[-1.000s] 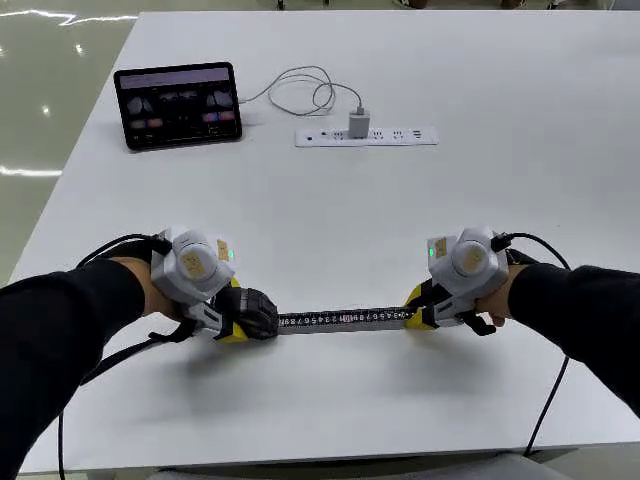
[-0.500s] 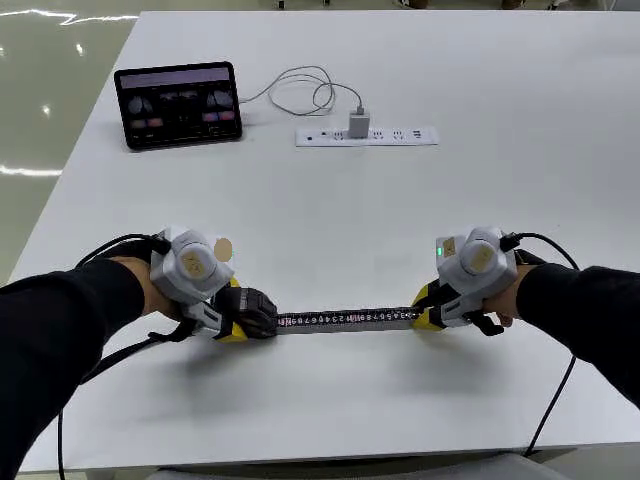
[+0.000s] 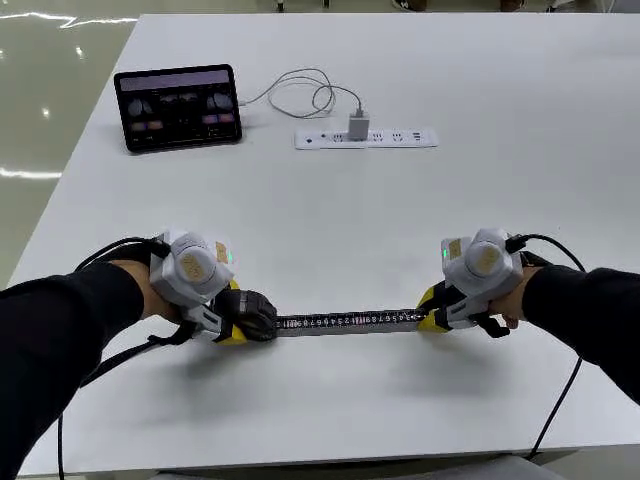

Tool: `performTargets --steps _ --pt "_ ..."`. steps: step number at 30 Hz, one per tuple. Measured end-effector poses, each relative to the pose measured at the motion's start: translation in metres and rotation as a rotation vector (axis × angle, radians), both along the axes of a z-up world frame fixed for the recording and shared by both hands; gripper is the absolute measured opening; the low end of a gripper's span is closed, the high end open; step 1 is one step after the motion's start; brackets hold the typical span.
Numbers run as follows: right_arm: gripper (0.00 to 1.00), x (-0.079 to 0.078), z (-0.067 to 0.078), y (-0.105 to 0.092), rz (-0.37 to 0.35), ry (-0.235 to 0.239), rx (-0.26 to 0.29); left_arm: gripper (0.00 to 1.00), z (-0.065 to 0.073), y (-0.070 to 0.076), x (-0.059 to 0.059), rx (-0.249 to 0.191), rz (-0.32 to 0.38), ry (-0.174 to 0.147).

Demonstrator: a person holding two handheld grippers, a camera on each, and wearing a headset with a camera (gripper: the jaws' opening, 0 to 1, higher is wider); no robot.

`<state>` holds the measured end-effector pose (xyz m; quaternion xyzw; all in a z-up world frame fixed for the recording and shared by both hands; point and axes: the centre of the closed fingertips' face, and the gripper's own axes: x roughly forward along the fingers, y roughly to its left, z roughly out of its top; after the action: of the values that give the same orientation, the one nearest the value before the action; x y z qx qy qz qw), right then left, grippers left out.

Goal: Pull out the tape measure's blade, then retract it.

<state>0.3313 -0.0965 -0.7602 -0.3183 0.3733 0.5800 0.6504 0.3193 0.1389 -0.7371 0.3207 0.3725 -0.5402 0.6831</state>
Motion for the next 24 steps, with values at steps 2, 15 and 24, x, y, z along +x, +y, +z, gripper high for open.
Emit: performTargets --steps 2,15,24 --pt "0.1 0.0 0.0 -0.001 -0.001 0.0 -0.002 0.34 0.0 0.0 0.001 0.0 0.0 0.001" --pt "0.1 -0.001 0.0 -0.009 -0.005 -0.002 -0.011 0.34 -0.002 0.001 0.002 -0.002 -0.001 -0.001" --pt "0.1 -0.001 0.0 -0.014 -0.013 0.001 -0.014 0.34 -0.003 0.002 0.003 -0.002 0.001 0.0"
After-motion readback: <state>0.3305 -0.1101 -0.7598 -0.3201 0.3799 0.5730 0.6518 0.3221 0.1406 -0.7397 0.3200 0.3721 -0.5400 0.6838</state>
